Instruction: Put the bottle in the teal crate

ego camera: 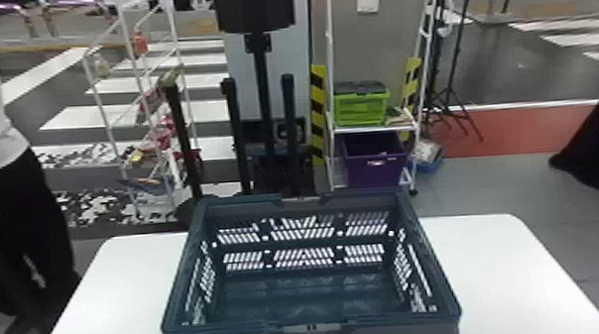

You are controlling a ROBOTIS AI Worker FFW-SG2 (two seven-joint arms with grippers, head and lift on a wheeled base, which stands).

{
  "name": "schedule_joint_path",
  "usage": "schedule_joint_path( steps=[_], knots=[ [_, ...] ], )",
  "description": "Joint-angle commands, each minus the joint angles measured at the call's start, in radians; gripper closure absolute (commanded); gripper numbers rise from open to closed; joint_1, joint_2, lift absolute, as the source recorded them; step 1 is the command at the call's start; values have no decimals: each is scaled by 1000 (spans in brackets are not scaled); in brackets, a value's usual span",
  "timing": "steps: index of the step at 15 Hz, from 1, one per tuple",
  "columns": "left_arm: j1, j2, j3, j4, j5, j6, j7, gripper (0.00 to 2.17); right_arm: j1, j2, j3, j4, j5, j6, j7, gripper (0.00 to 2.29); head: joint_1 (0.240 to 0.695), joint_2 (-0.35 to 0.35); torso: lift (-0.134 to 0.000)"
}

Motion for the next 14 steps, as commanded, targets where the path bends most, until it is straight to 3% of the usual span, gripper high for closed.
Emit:
schedule_joint_path(
  steps=[1,10,14],
  knots=[
    [-2,0,2,4,2,-1,0,117,-4,2,0,2,0,8,0,2287,499,0,0],
    [-12,-10,19,9,6,-1,-5,117,-36,6,-3,17,-9,20,0,2287,499,0,0],
    [-21,-15,20,23,11,-1,-5,117,-70,6,-5,-41,-7,79,0,2287,499,0,0]
  ],
)
